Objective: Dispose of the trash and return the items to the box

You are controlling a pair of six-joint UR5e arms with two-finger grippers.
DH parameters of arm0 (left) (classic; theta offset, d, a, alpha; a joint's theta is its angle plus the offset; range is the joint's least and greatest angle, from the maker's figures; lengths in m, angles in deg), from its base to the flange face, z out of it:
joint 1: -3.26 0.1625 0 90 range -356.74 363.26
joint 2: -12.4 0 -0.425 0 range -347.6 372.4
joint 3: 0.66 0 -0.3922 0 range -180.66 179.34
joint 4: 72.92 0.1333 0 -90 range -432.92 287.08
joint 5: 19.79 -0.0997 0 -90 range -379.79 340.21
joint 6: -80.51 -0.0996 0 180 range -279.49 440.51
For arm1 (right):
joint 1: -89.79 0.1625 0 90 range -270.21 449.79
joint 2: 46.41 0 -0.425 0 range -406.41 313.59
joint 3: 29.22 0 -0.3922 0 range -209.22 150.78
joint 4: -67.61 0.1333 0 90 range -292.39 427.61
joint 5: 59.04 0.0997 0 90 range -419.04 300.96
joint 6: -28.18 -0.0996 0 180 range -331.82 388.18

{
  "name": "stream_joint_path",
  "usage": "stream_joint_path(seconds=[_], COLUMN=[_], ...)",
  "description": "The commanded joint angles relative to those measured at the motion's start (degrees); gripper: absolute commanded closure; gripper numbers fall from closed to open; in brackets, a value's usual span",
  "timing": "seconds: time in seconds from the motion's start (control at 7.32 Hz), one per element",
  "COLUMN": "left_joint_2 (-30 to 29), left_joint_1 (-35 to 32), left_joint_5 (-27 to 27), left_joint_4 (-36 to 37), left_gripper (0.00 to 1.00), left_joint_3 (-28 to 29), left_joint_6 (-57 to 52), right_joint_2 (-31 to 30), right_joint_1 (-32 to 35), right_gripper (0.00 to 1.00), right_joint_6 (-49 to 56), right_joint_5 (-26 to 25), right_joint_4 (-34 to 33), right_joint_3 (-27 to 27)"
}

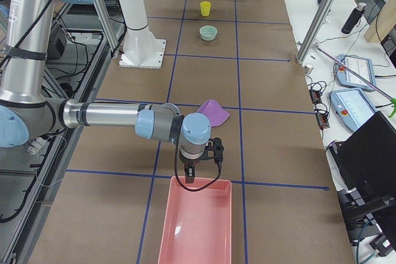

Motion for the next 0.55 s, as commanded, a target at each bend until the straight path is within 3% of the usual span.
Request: stream_joint_path(seconds=[0.0,0.41], left_joint_2=[0.0,0.1], left_joint_1=[0.0,0.0], left_joint_5=[0.1,0.2], left_joint_4=[-0.2,-8.4], left_gripper=[0.01,0.01], left_joint_3=[-0.8,-0.6], left_joint_6=[-0.1,0.5], right_joint_2=[0.0,0.0], right_joint_1=[0.0,0.0], right_gripper=[0.0,0.0], right_joint_6=[0.0,0.1], right_joint_5=[0.0,0.0], right_joint_4=[0.0,0.0], right_joint_3=[0.0,0.2])
